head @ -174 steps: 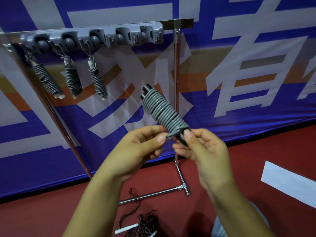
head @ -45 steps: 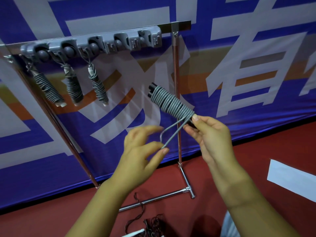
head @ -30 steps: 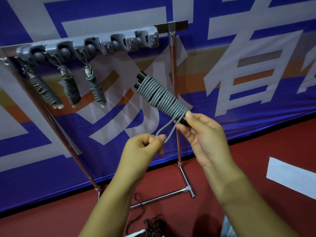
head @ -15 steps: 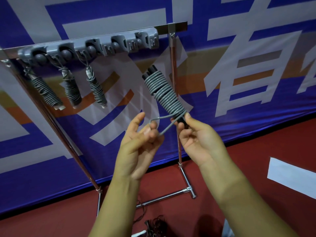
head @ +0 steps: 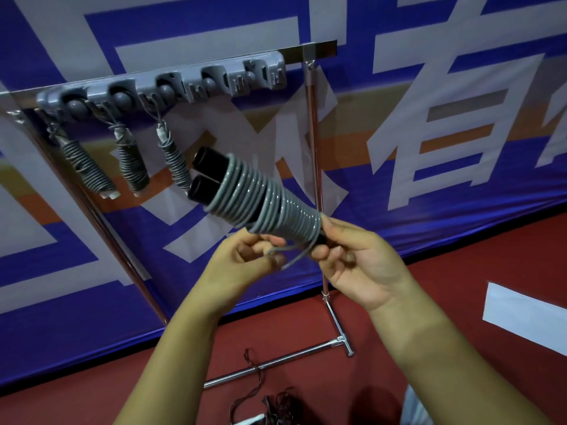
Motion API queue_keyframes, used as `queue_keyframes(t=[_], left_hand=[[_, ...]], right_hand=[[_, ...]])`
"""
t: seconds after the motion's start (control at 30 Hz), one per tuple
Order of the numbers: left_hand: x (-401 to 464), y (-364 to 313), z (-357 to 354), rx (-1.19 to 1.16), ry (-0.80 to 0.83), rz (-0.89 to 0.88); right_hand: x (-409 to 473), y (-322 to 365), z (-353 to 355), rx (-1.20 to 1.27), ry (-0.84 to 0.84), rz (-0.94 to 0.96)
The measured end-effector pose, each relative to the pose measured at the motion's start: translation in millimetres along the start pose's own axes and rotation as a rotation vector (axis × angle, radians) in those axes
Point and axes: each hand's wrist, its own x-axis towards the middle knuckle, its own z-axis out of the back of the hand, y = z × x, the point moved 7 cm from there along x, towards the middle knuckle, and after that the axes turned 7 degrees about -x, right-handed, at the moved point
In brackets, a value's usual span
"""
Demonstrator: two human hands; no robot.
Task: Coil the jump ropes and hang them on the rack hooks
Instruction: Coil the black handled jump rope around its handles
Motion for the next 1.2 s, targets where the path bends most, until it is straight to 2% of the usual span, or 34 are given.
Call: queue_keyframes(t=[0.13, 0.2, 0.27, 0.33, 0.37, 0.47, 0.53, 0.6, 0.7, 0.83, 0.93, 1.07, 1.2], left_hand=[[-1, -19, 3, 0.202, -0.180, -0.141], [-1, -14, 10, 0.232, -0.285, -0.049], [-3, -1, 20, 0.293, -0.320, 0.123], [3, -6, 15, 0.399, -0.186, -0.052], [3, 1, 11, 0.449, -0.102, -0.076], [1, 31, 20, 0.532, -0.096, 0.074], [4, 17, 10, 0.538, -0.095, -0.080], [6, -9, -6, 0.448, -0.127, -0.129], [7, -21, -14, 0.156, -0.048, -0.040], [1, -18, -10, 0.090, 0.095, 0.061], [-6, -10, -7, 0.060, 0.094, 0.093], [-15, -8, -6, 0.149, 0.015, 0.072], [-23, -8, -5, 0.567, -0.112, -0.001]], right_hand=[[-2, -1, 2, -0.088, 0.028, -0.021], [-4, 0, 0, -0.186, 0.052, -0.011], [-6, 1, -3, -0.291, 0.077, 0.005], [-7, 0, -4, -0.380, 0.094, 0.016], [-7, -1, -3, -0.414, 0.100, 0.015], [-7, -7, -2, -0.435, 0.123, -0.017], [-8, -9, -1, -0.452, 0.138, -0.032], [-10, -10, -1, -0.496, 0.162, -0.035], [-14, -13, -2, -0.617, 0.188, -0.036], [-12, -20, -2, -0.903, 0.149, 0.024], [-2, -26, 7, -1.036, 0.051, 0.049], [8, -27, 17, -1.004, -0.047, 0.092], [11, -25, 21, -0.976, -0.166, 0.172]])
